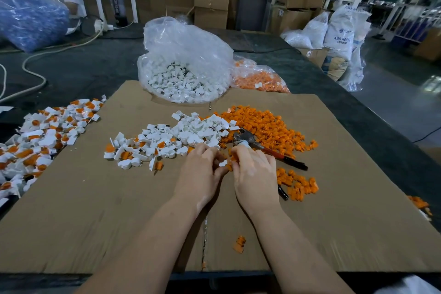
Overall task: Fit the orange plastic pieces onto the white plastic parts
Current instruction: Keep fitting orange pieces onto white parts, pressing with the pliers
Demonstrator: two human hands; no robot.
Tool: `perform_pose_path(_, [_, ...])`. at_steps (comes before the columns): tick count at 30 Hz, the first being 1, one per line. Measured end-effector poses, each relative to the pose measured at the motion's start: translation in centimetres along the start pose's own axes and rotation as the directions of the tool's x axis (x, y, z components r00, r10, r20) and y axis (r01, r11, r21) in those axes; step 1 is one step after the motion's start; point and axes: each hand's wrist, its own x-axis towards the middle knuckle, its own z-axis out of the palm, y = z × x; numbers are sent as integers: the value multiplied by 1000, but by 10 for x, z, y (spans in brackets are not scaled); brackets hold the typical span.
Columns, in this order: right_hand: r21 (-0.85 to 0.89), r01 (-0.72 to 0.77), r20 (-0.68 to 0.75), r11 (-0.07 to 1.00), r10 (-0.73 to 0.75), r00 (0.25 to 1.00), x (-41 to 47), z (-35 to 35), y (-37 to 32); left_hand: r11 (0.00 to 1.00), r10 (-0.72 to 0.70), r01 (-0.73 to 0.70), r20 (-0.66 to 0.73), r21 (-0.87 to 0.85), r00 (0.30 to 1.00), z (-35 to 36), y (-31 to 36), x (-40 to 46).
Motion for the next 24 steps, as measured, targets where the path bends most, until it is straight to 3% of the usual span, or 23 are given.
perform_pose_path(6, [64,5,-11,998,-4,1000,1,-2,1,998,-4,1,-39,-65,999,-4,3,-3])
perform_pose_path(11, [150,65,-9,987,-64,998,1,-4,0,985,-99,86,-85,-148,992,-5,4,-4])
perform_pose_path(15, [243,165,64,956,-185,981,0,-8,-3,941,-234,203,-90,-270,968,-7,1,-2])
perform_pose_path(19, [254,301,189,919,-352,917,-1,-12,-7,850,-314,233,-100,-472,944,-11,-1,-2])
perform_pose_path(24, [240,347,263,907,-405,876,-1,-10,-8,817,-367,252,-131,-519,921,-10,-2,-2])
